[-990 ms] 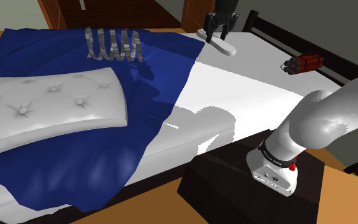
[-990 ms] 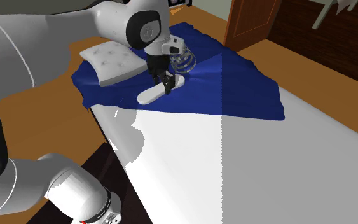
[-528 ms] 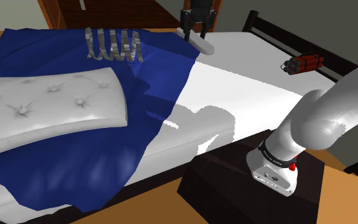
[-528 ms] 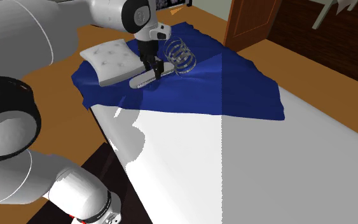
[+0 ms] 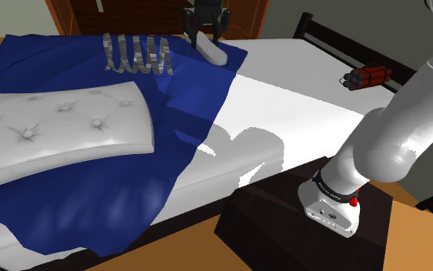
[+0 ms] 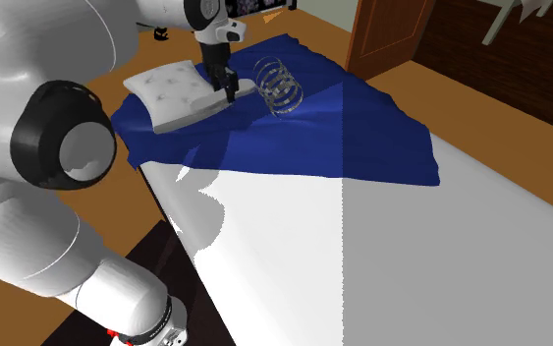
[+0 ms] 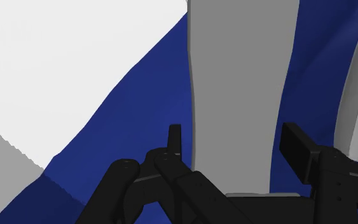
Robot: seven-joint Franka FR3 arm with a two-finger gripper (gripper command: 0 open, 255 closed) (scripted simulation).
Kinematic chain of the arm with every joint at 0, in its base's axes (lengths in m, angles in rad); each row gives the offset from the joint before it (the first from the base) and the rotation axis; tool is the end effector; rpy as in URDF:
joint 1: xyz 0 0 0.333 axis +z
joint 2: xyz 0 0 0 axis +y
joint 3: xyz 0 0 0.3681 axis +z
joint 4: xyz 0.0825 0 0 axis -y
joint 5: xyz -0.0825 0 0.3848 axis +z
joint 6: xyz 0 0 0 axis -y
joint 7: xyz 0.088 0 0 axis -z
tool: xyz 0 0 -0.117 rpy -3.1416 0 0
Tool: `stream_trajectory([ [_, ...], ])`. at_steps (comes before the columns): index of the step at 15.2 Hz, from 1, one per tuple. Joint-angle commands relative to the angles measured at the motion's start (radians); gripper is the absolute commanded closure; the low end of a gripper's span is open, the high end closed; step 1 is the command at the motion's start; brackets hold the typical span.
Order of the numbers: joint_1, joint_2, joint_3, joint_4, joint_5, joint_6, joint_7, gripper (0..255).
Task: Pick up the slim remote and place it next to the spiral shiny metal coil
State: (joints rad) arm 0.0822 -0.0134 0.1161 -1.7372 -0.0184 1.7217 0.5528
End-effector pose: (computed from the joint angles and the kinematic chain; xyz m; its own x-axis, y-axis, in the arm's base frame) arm 0.5476 0.1085 0.6078 0.9388 -0.3444 0.0085 -0.3445 -0.9386 0.0180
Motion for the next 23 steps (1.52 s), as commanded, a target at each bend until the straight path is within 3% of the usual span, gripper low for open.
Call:
stream_trajectory([
  [1, 0.021, 0.062, 0.021, 0.066, -0.007, -0.006, 0.043, 255],
  [7, 0.089, 0.274, 0.064, 0.346, -0.047, -0.079, 0.151, 255],
  [9, 0.130, 0.393, 0.077, 0.518, -0.071, -0.135, 0.194, 255],
  [23, 0.120, 0.367, 0.073, 0.291, -0.067, 0.067, 0.198, 255],
])
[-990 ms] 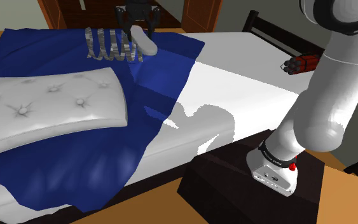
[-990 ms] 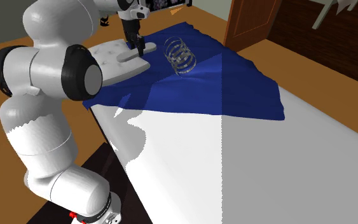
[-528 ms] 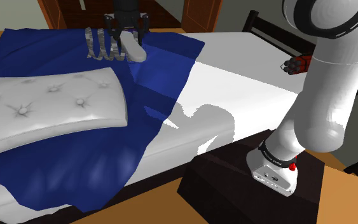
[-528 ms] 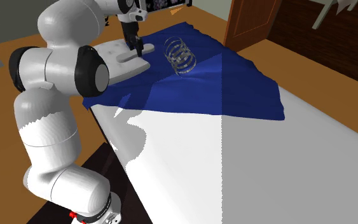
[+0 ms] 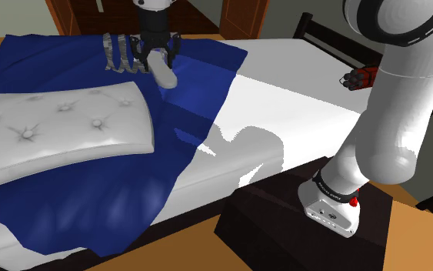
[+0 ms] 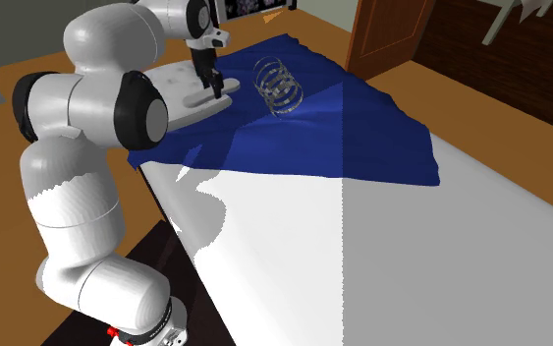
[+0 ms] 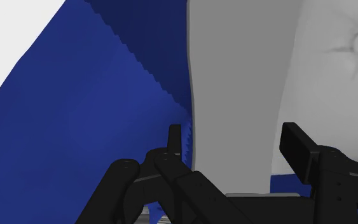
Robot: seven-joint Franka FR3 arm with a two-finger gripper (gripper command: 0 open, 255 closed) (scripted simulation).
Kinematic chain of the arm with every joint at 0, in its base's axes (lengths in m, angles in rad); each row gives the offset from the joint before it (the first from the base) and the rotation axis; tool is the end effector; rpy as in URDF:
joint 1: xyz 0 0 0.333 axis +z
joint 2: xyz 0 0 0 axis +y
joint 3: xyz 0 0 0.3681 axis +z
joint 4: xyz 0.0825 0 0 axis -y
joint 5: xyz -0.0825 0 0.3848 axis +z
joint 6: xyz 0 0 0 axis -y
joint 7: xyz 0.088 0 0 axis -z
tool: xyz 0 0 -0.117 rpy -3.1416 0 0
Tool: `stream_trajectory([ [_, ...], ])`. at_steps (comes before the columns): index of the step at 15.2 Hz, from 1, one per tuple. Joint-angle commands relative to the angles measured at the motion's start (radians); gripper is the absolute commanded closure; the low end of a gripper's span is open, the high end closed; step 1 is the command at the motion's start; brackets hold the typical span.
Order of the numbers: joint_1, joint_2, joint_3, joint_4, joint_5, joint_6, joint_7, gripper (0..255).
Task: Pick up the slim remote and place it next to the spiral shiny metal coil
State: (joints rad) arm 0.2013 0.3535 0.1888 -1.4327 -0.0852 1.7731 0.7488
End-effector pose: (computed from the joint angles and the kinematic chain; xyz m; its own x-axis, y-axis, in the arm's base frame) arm 0.6432 0.2330 0.5333 0.9385 -0.3451 0.0074 -0.3452 -0.9383 0.0181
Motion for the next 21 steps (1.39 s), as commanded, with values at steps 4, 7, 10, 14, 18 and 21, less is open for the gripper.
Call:
stream_trajectory([
  [4, -0.001, 0.003, -0.001, -0.063, -0.002, 0.067, 0.004, 255],
  [7, -0.002, 0.008, -0.001, -0.097, -0.003, 0.106, 0.006, 255],
  [10, -0.002, 0.015, -0.002, -0.127, -0.005, 0.143, 0.008, 255],
  [14, -0.002, 0.027, -0.004, -0.164, -0.009, 0.191, 0.011, 255],
  [18, -0.002, 0.042, -0.005, -0.196, -0.013, 0.238, 0.015, 255],
  [21, -0.002, 0.056, -0.007, -0.218, -0.017, 0.273, 0.018, 255],
])
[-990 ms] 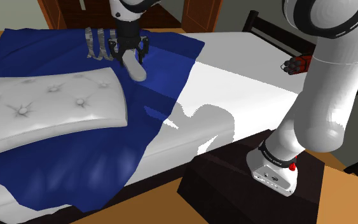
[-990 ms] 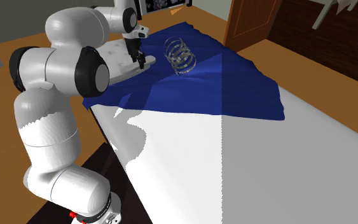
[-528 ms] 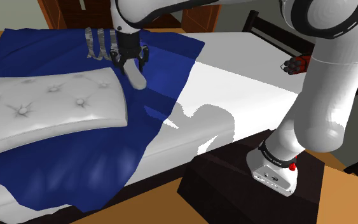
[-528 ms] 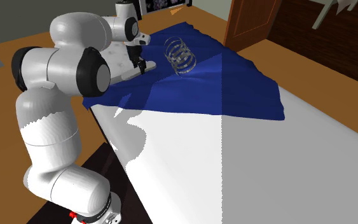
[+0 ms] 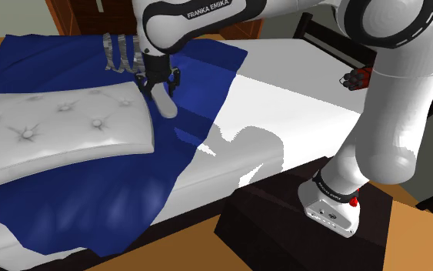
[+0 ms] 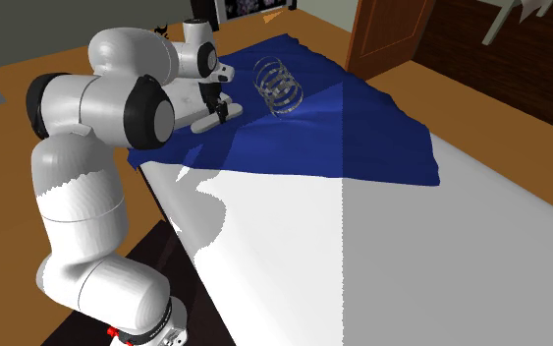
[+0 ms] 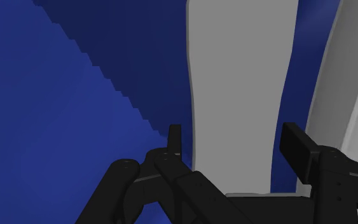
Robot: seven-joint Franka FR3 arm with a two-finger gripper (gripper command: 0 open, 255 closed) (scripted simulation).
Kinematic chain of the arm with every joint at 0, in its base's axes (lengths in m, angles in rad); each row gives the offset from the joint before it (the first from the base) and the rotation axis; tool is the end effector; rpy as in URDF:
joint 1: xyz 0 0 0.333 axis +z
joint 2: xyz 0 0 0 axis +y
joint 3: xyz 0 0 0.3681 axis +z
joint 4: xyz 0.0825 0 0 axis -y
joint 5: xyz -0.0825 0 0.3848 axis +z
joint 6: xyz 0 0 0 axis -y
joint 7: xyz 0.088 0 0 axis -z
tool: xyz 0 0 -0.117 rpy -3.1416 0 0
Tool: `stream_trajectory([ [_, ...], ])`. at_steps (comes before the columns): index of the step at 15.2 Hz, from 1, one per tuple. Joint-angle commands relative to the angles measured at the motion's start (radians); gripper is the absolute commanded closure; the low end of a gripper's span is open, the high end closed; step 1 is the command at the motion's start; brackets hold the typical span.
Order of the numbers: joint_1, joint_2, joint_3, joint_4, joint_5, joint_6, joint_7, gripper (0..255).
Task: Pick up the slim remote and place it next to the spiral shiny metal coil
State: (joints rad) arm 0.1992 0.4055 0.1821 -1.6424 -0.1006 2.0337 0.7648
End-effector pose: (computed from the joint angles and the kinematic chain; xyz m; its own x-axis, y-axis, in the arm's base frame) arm 0.6456 0.2343 0.4208 0.9385 -0.3451 0.0076 -0.3452 -0.9384 0.0180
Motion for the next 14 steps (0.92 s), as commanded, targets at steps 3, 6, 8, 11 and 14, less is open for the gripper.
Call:
stream_trajectory([
  [3, 0.001, 0.019, -0.002, -0.027, -0.005, 0.046, 0.004, 255],
  [6, 0.002, 0.035, -0.004, -0.044, -0.009, 0.079, 0.008, 255],
  [8, 0.002, 0.035, -0.004, -0.044, -0.009, 0.079, 0.008, 255],
  [11, 0.002, 0.035, -0.004, -0.044, -0.009, 0.079, 0.008, 255],
  [14, 0.003, 0.035, -0.005, -0.044, -0.009, 0.079, 0.007, 255],
])
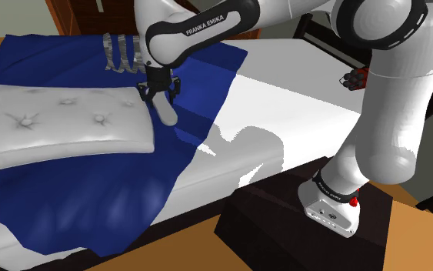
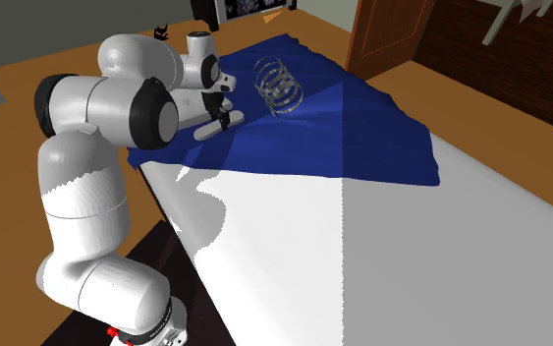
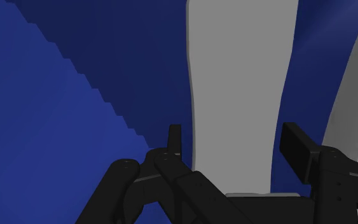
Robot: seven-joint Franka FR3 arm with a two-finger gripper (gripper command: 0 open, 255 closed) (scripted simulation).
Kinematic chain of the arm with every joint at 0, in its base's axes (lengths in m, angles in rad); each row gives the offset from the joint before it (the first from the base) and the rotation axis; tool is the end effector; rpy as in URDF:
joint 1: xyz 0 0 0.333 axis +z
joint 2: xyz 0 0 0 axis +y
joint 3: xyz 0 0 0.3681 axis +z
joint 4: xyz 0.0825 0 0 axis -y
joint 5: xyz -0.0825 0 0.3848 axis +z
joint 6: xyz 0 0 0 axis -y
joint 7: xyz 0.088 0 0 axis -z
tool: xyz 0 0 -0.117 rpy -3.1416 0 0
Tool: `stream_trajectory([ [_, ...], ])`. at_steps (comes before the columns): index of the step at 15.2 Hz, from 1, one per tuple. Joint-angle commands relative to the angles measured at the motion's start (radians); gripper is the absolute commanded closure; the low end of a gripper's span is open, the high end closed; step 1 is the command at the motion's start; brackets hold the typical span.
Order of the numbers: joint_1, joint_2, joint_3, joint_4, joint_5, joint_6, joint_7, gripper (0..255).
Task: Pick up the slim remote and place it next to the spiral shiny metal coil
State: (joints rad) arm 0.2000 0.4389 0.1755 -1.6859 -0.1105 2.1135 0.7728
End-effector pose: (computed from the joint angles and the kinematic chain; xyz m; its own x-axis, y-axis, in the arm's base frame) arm 0.6479 0.2327 0.3847 0.9372 -0.3486 0.0113 -0.3487 -0.9371 0.0171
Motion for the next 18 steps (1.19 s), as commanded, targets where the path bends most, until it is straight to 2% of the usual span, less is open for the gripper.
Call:
stream_trajectory([
  [1, 0.002, 0.002, 0.002, -0.002, 0.001, 0.001, 0.000, 0],
  [6, 0.002, 0.002, 0.002, -0.001, 0.001, 0.000, -0.001, 0],
  [10, 0.001, -0.044, 0.008, 0.062, 0.013, -0.108, -0.008, 0],
  [18, 0.001, -0.044, 0.008, 0.062, 0.013, -0.108, -0.008, 0],
])
